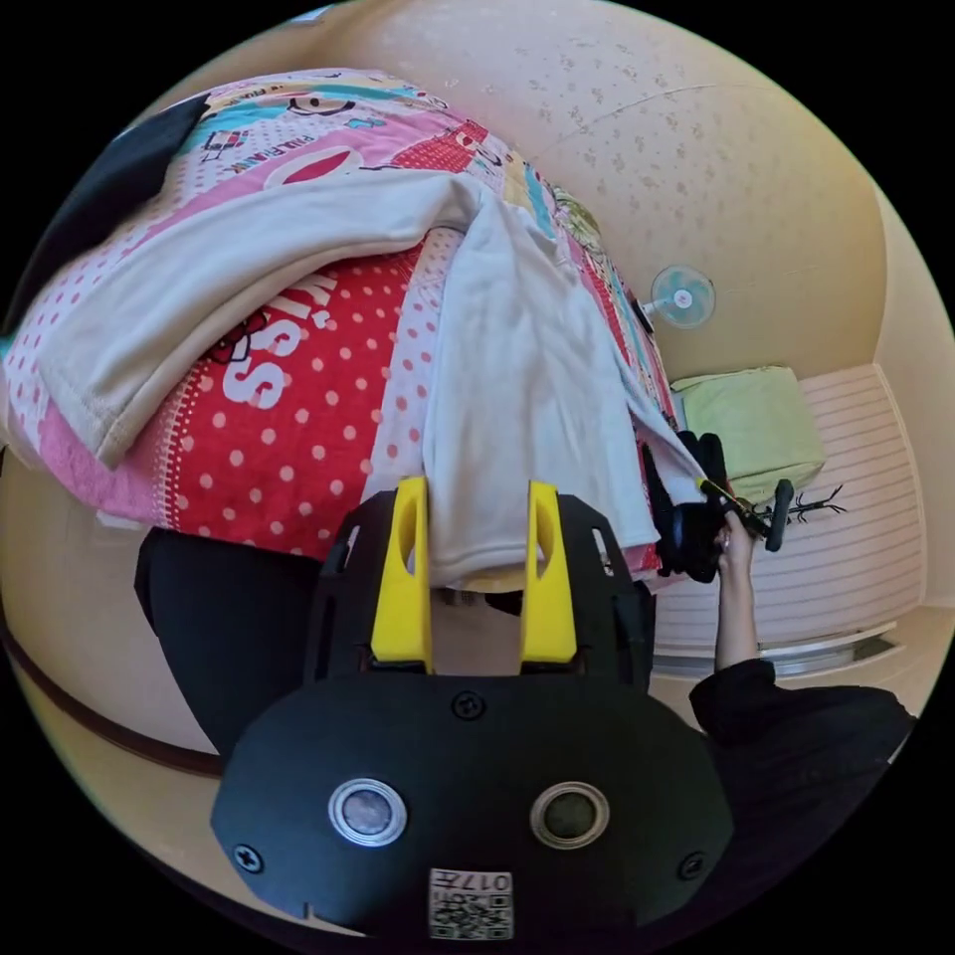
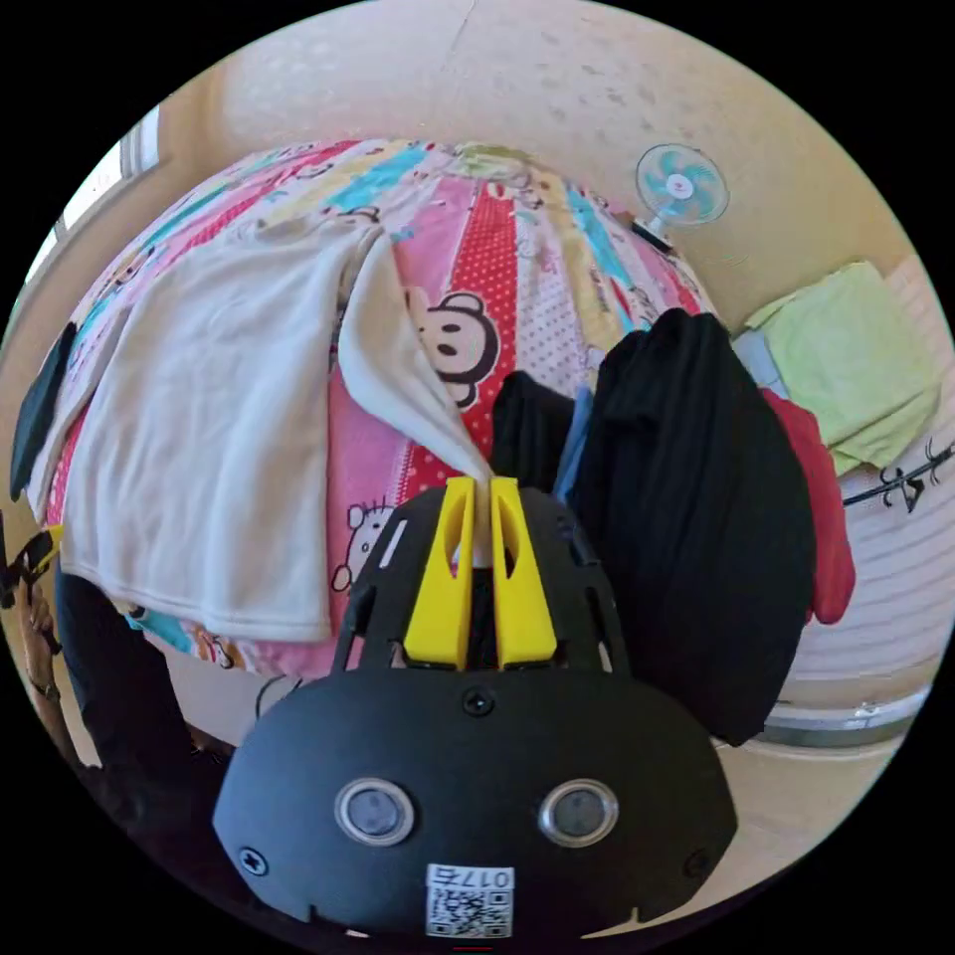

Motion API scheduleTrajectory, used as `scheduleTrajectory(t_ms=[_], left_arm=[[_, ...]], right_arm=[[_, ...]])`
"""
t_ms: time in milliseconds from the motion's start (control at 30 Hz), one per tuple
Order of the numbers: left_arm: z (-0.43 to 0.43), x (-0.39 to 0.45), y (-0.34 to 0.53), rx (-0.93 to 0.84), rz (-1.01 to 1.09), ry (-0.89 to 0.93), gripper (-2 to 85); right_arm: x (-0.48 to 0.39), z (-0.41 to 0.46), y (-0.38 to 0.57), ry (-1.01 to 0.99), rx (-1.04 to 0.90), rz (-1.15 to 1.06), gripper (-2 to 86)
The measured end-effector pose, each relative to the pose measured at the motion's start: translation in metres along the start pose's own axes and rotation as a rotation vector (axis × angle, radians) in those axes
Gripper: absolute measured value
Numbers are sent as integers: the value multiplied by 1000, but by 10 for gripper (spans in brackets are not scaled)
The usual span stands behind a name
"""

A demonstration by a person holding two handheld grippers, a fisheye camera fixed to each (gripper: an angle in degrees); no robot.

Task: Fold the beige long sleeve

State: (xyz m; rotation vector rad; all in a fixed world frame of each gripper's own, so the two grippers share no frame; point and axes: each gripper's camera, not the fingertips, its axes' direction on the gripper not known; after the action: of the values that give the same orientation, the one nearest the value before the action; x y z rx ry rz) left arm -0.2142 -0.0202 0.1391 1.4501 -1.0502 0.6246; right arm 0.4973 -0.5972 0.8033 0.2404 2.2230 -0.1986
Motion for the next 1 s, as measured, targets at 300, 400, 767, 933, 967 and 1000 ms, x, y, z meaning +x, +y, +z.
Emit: scheduleTrajectory(t_ms=[300,400,767,933,967,1000], left_arm=[[-36,-23,-25,-13,-34,-11,104],[-49,-27,-33,-31,-55,-77,43],[-157,-25,-42,-216,82,89,21],[-164,-45,-38,-189,-40,78,28],[-167,-50,-40,-183,-69,96,28],[-171,-52,-43,-188,-83,109,27]], right_arm=[[60,-65,42,-207,261,353,138],[-3,31,54,-297,-64,162,123],[38,-20,128,199,-199,-100,16],[79,-24,161,-265,-40,31,88],[82,-17,157,-394,-23,60,113],[82,-14,153,-441,-13,71,120]])
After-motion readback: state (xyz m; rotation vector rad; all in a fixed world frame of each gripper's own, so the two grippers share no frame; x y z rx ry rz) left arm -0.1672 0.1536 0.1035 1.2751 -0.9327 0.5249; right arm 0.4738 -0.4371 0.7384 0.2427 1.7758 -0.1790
